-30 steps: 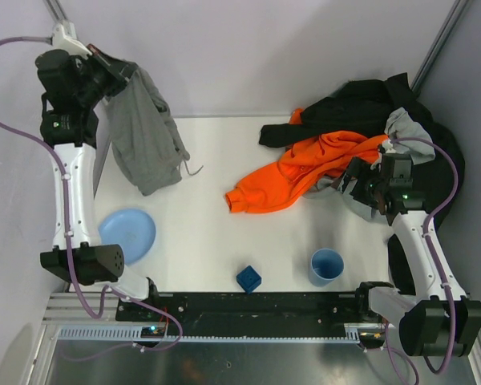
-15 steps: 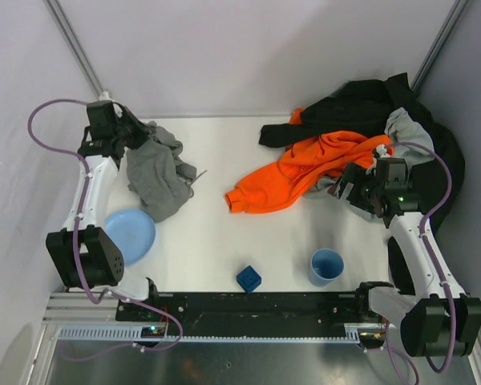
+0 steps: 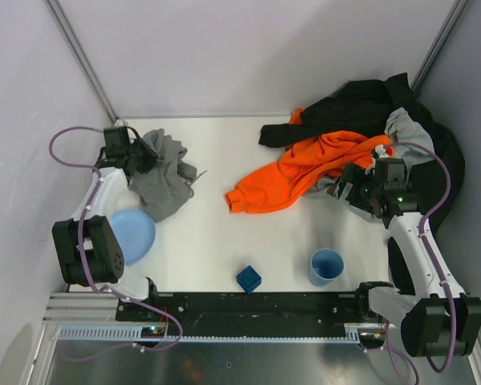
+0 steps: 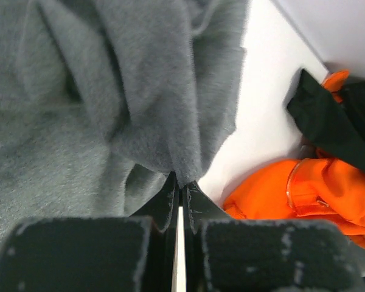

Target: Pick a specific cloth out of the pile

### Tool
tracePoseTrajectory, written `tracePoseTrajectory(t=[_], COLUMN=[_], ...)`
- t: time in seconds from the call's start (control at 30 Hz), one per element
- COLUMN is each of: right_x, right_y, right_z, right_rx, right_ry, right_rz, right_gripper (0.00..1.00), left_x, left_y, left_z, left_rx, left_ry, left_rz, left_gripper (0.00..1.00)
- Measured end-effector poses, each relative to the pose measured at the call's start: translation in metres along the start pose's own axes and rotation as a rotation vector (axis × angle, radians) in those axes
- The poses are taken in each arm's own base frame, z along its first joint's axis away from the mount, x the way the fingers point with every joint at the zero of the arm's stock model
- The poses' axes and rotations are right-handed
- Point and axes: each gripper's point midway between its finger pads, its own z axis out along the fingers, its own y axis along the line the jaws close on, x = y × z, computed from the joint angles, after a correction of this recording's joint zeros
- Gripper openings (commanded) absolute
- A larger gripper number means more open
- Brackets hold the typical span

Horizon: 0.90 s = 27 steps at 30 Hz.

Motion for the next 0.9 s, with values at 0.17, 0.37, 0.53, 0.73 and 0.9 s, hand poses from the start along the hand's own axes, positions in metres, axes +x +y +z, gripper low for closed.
tracePoseTrajectory(t=[0.17, 0.37, 0.53, 0.73, 0.9], right_x=[0.001, 0.006, 0.005, 0.010, 0.011], right_y=[0.000, -0.003, -0.002, -0.005, -0.005], right_z=[0.001, 0.002, 0.001, 0.002, 0.002], right_rx=[0.000, 0.005, 0.003, 0.007, 0.008], right_ry=[0.001, 0.013, 0.008, 0.015, 0.018], right_rz=[0.000, 0.003, 0.002, 0.003, 0.004], right_gripper=[0.93, 0.93, 0.94, 0.94, 0.93], left_x=[0.034, 0.074, 0.093, 0.101, 0.100], left_y=[0.032, 0.065, 0.081, 0.088, 0.087], left_z=[0.025, 0.051, 0.070, 0.081, 0.080], left_rx=[-0.066, -0.140, -0.169, -0.168, -0.166], left_ry=[0.094, 0.212, 0.266, 0.293, 0.290], left_rz=[-0.045, -0.096, -0.131, -0.153, -0.151], left_gripper=[0.01, 0.01, 0.01, 0.01, 0.07])
